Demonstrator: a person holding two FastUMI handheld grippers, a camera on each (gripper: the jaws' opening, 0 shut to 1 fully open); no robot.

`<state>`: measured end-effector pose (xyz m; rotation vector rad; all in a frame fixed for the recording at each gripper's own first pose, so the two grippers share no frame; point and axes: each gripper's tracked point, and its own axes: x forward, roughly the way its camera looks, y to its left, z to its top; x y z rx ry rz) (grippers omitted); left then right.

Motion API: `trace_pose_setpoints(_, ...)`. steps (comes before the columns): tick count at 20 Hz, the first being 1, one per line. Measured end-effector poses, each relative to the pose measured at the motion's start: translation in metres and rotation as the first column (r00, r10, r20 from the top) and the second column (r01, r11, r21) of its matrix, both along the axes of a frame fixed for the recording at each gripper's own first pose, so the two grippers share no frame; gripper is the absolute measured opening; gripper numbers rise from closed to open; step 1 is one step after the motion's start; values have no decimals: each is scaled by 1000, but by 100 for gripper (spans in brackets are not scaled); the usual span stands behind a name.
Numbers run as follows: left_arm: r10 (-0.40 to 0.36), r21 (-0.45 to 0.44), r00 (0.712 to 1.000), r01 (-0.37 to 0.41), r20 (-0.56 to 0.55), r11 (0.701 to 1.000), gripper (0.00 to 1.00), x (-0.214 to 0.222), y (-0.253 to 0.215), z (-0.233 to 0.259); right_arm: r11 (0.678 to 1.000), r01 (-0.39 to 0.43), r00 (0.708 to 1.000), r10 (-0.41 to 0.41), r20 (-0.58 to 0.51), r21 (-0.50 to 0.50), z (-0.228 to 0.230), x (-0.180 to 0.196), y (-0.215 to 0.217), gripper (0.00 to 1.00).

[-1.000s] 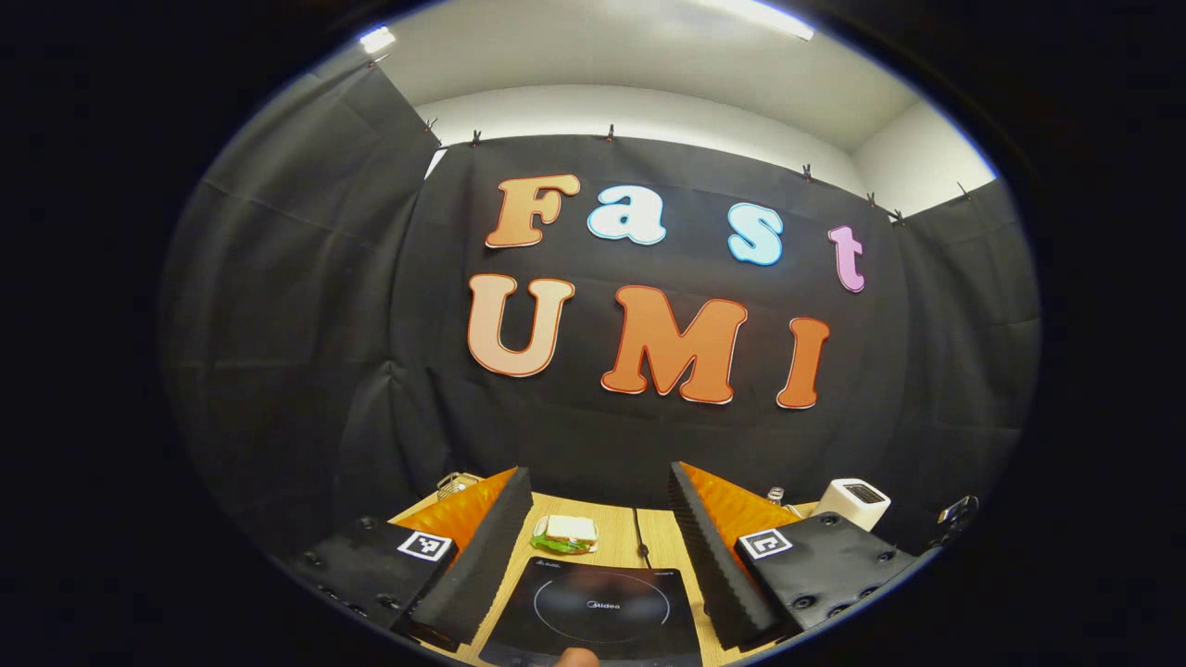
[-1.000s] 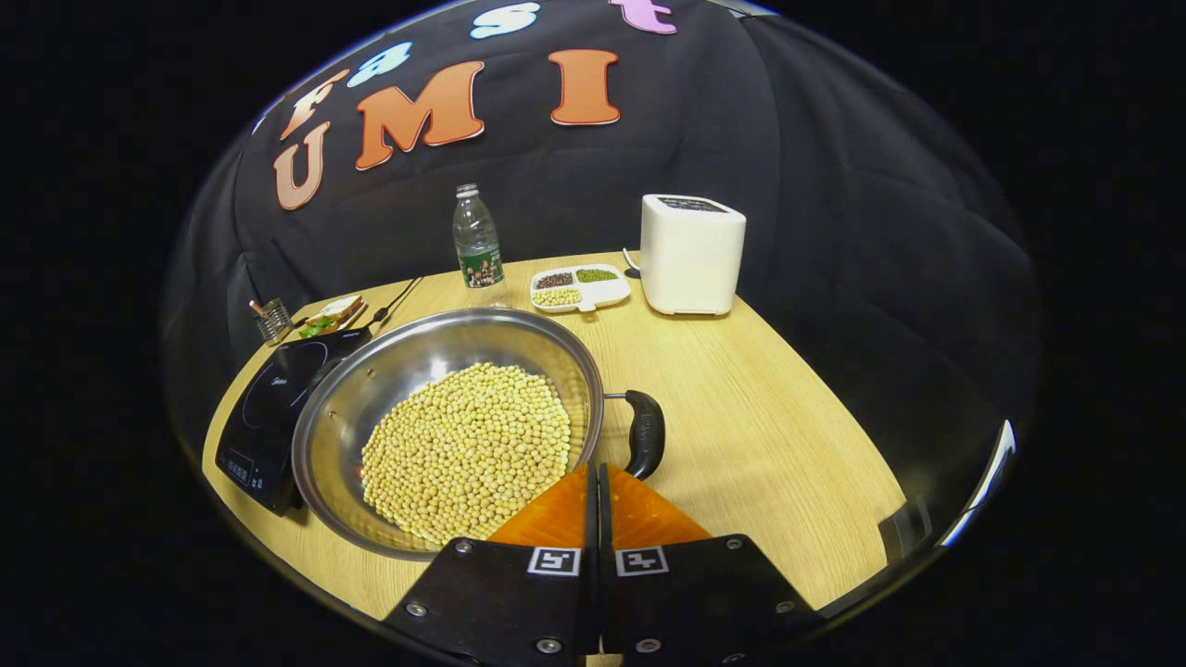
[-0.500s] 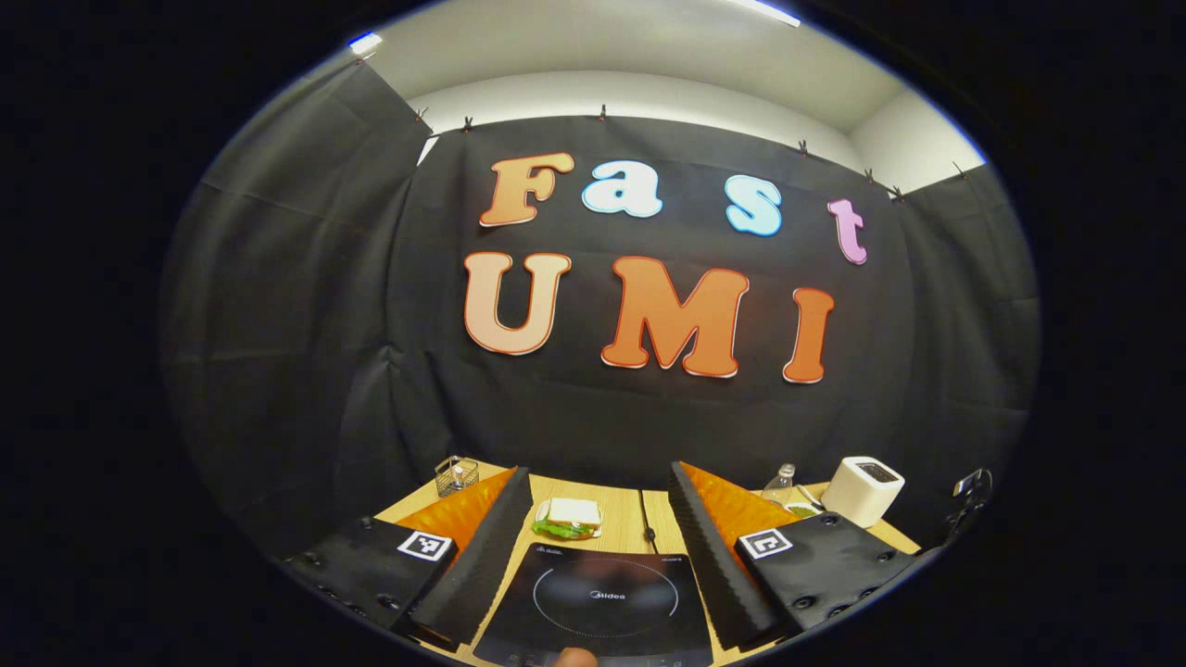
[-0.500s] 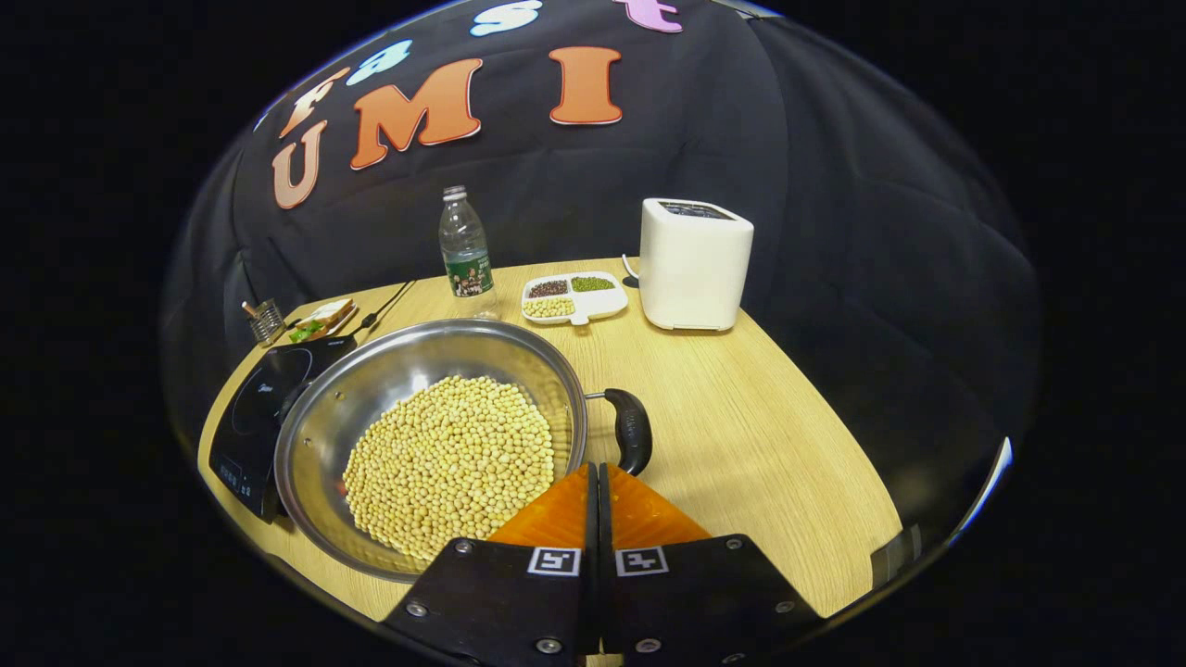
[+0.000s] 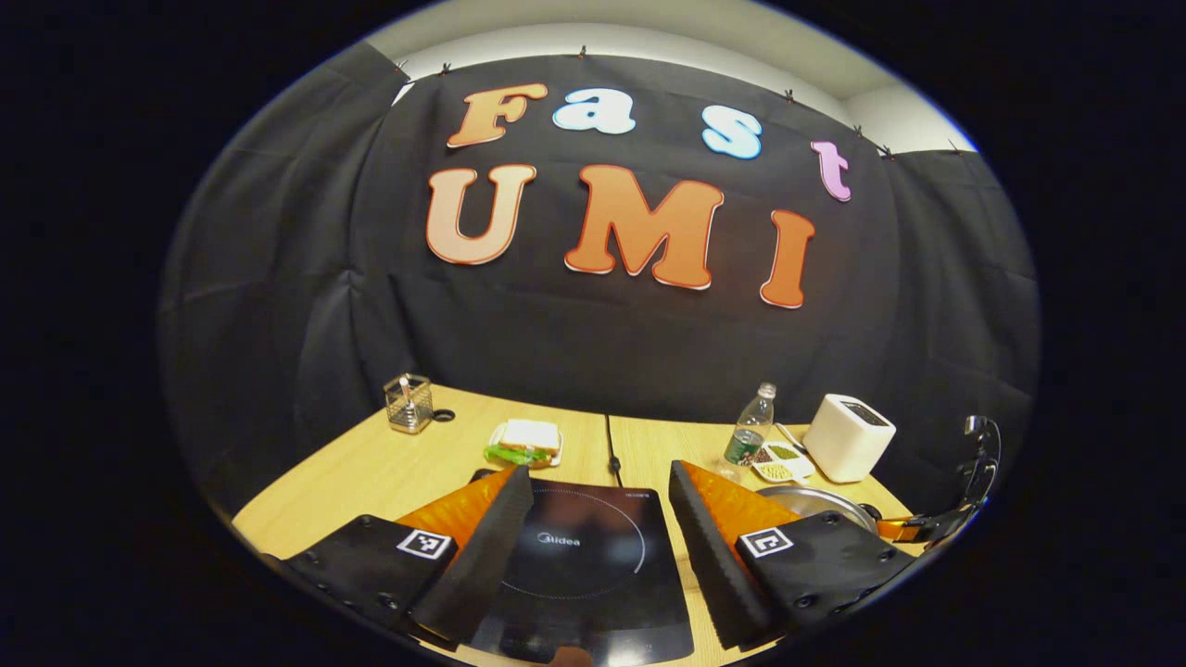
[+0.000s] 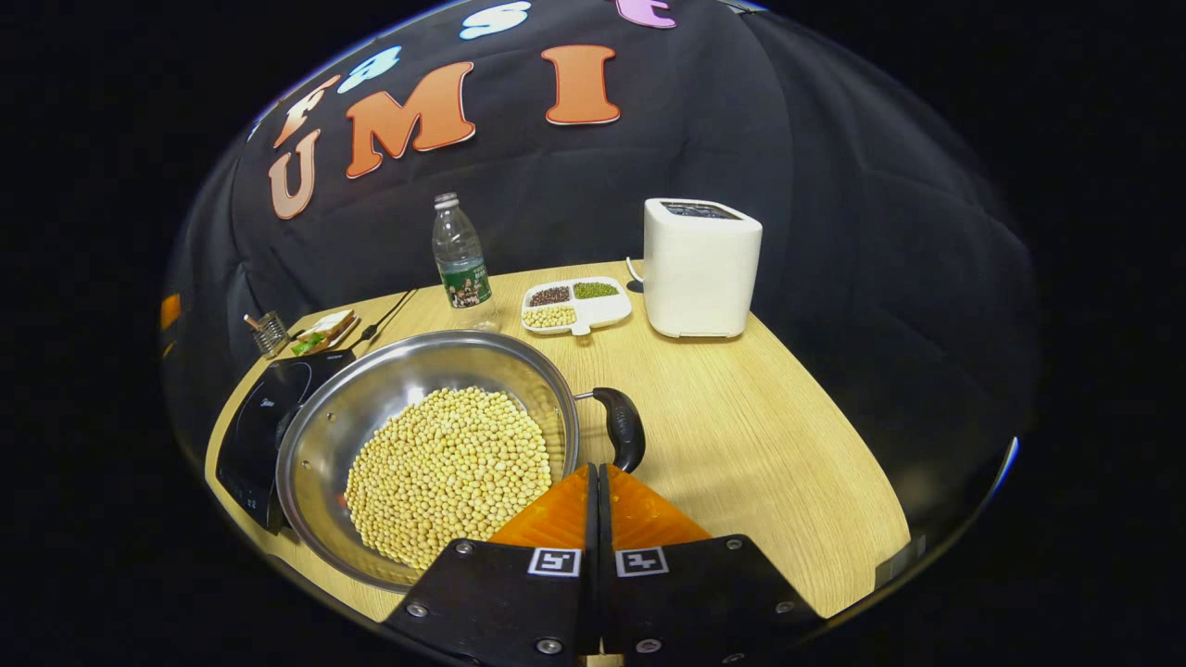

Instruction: First push the handle of the pot to place it horizontally, then grasp the pot with both hands and set it on the induction cooktop.

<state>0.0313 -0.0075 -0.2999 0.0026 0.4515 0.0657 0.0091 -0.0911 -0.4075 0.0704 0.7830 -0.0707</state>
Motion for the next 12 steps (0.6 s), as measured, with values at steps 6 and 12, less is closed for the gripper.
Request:
trace_pose_setpoints(6,-54,-51,991,48,-123,998,98,-15,-47,-67,1000,0,1000,-1,3,20,0,7,-3,0)
trace_pose_setpoints(12,-98,-54,979,89,-179,995,98,-17,-86,-107,1000,12,998,-12,69,2,19,16,-7,0)
